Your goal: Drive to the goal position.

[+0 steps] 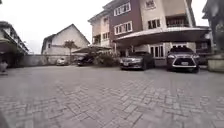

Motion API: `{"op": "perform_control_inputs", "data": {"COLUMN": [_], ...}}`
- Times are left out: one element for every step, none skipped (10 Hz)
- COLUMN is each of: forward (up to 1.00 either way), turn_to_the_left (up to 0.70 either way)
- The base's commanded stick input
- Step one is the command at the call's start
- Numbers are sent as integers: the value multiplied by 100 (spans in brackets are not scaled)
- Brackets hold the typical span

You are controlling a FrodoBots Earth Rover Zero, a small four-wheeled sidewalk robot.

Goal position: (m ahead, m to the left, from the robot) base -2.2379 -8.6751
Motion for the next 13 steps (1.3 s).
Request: {"op": "perform_control_inputs", "data": {"forward": [0, 0, 0, 0, 0, 0, 0, 0, 0, 0, 0, 0, 0], "turn_to_the_left": [-70, -70, -70, -70, -70, -70, -70, -70, -70, -70, -70, -70, -70]}}
